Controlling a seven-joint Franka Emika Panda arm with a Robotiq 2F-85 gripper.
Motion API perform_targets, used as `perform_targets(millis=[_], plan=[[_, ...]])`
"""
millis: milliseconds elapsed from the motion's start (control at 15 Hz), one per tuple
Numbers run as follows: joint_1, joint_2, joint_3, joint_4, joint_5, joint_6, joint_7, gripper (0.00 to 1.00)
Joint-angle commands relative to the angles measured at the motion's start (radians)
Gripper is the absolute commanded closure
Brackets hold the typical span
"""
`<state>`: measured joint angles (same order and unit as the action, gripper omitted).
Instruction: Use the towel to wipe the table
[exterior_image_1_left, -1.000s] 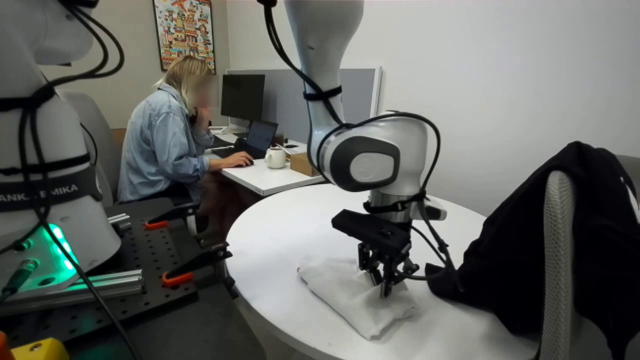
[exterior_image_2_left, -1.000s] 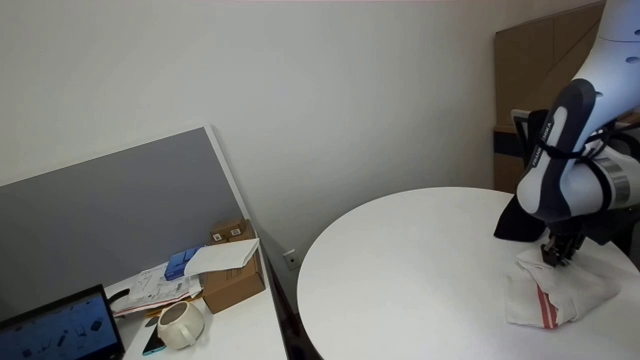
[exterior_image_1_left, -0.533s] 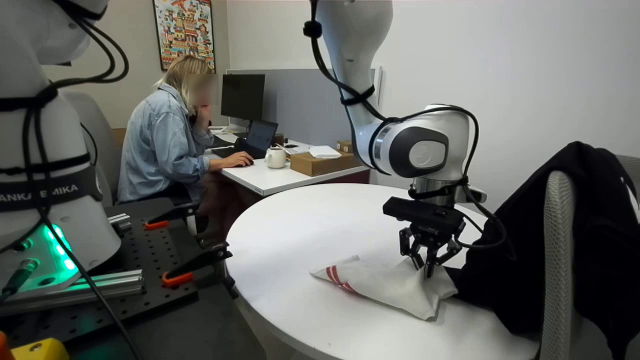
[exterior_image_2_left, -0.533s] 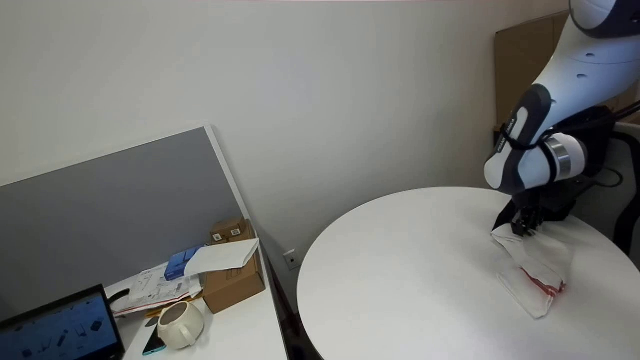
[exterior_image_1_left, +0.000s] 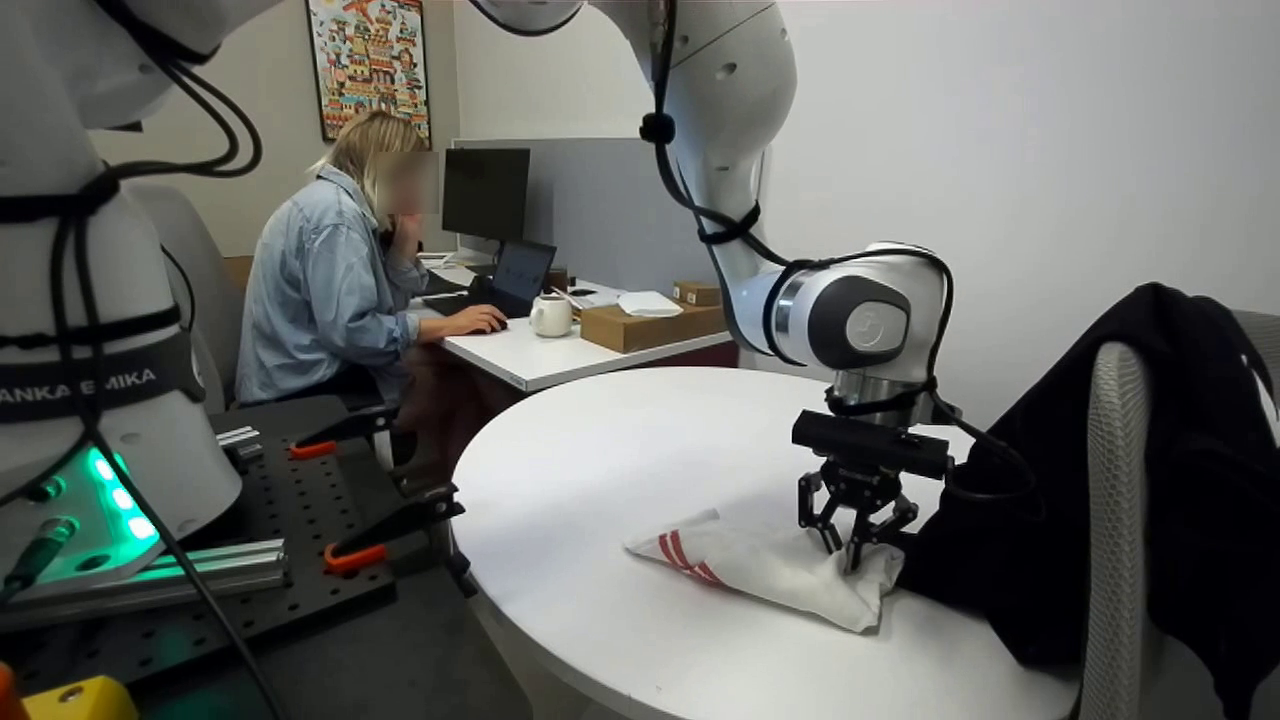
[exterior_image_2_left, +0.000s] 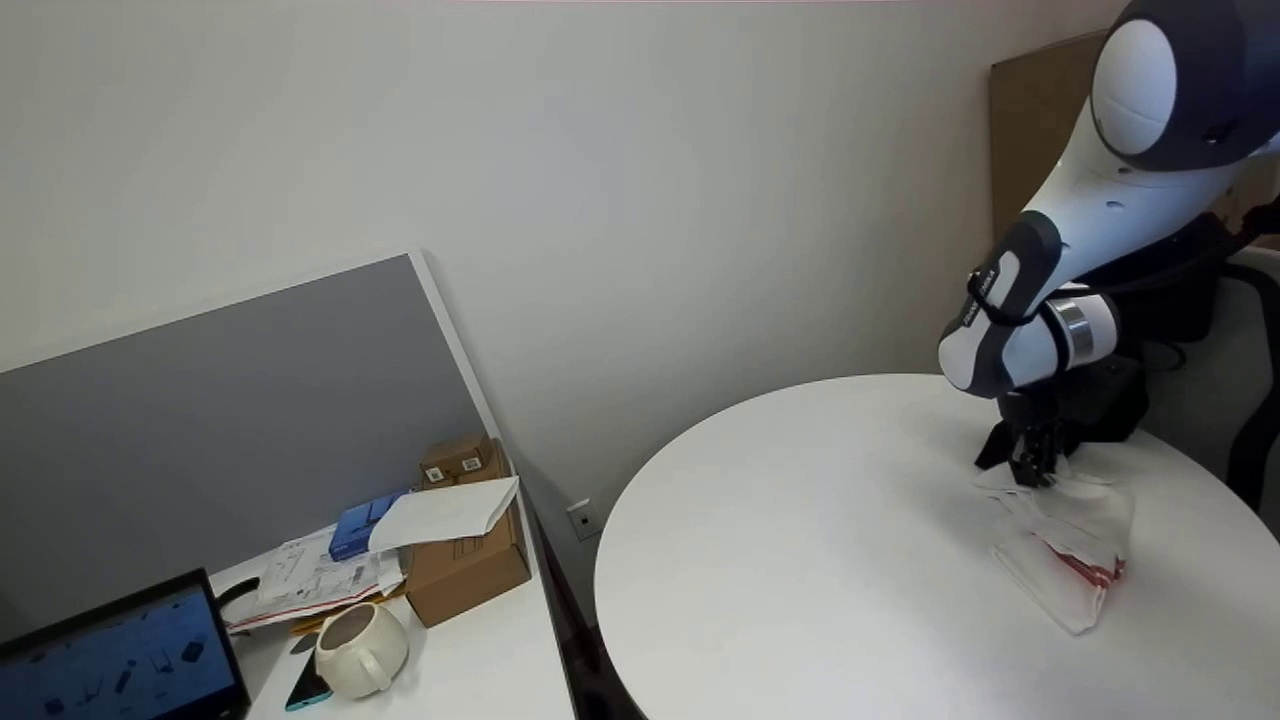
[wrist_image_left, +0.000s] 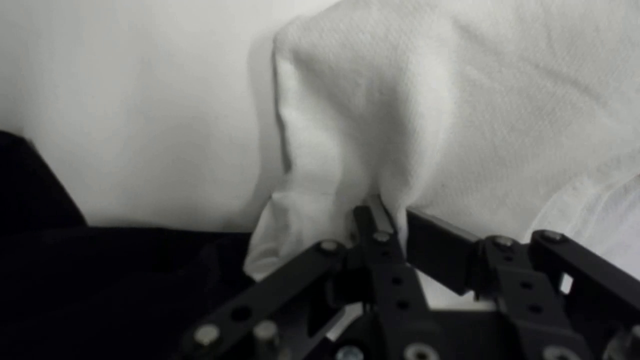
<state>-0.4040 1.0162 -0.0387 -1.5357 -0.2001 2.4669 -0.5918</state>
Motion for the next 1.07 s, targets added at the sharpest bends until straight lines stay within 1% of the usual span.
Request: perform_targets(millis=[0, 200, 600, 667, 733, 800, 867, 1000], plan=[[0.009, 0.035, 0.001, 0.059, -0.012, -0.060, -0.076, 0.98], [0.003, 0.007, 0.008, 0.012, -0.006, -0.061, -0.135, 0.98], [-0.016, -0.095, 0.004, -0.183, -0.018, 0.001, -0.286, 0.98], [-0.013, -0.109, -0.004, -0.213, -0.021, 0.004, -0.303, 0.96], [-0.013, -0.121, -0.008, -0.237, -0.023, 0.003, -0.321, 0.76], [-0.010, -0.134, -0.013, -0.265, -0.023, 0.008, -0.335, 0.95], [-0.008, -0.149, -0.015, -0.293, -0.024, 0.010, -0.352, 0.93], [-0.003, -0.175, -0.016, -0.350, -0.026, 0.026, -0.380, 0.99]])
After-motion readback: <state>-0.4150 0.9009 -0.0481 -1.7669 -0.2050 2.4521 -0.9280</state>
